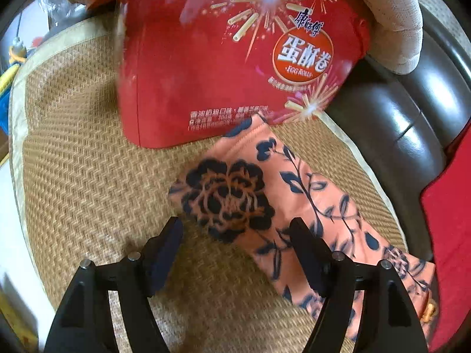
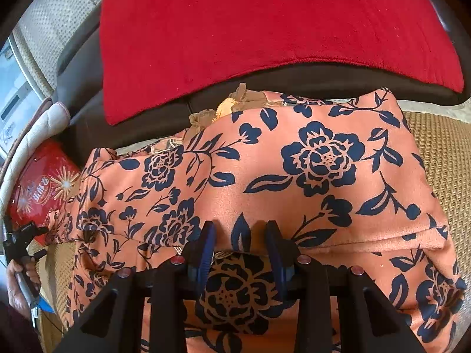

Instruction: Fold small clothes

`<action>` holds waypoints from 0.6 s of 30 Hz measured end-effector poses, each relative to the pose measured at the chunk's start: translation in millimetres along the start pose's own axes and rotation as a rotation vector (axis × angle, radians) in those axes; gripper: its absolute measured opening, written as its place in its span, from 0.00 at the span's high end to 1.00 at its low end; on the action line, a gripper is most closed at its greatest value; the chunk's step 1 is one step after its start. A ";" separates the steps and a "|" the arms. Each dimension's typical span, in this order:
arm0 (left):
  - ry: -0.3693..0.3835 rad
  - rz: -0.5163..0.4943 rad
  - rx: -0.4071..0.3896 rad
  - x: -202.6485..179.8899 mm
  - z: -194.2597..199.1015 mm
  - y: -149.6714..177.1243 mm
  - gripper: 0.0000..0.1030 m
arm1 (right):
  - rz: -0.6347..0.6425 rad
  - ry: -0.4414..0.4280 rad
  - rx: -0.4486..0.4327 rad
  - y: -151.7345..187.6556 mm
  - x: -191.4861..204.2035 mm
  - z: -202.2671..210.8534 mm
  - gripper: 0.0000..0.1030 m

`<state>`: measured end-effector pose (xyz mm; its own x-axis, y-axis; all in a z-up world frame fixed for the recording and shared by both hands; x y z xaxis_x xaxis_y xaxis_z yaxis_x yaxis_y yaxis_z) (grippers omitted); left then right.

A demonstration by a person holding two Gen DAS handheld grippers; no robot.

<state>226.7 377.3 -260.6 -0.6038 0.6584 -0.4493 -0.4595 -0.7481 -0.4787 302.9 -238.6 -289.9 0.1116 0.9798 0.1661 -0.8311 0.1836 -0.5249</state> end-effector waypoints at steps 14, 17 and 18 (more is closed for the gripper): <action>0.108 -0.162 -0.143 -58.5 23.5 0.8 0.95 | 0.018 0.005 -0.021 -1.7 0.9 3.2 0.63; 0.188 -0.280 -0.223 -103.0 59.9 11.4 0.95 | 0.015 0.009 -0.041 -3.9 -0.2 10.8 0.63; 0.214 -0.321 -0.243 -119.3 71.7 18.0 0.95 | 0.005 0.006 -0.057 -5.2 -2.4 15.5 0.63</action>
<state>243.8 279.4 -161.5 -0.2959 0.8754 -0.3823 -0.4200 -0.4787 -0.7710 298.5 -243.2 -274.6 0.1107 0.9811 0.1588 -0.7994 0.1829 -0.5723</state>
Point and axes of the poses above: each gripper's, at about its wrist camera, not at the fingertips, and z roughly against the way its jaws point, x to its left, y to its underside, the point moved 2 cm from there along -z, roughly the way its jaws point, and after that the axes turned 12 degrees about y, right-handed, at the moved point
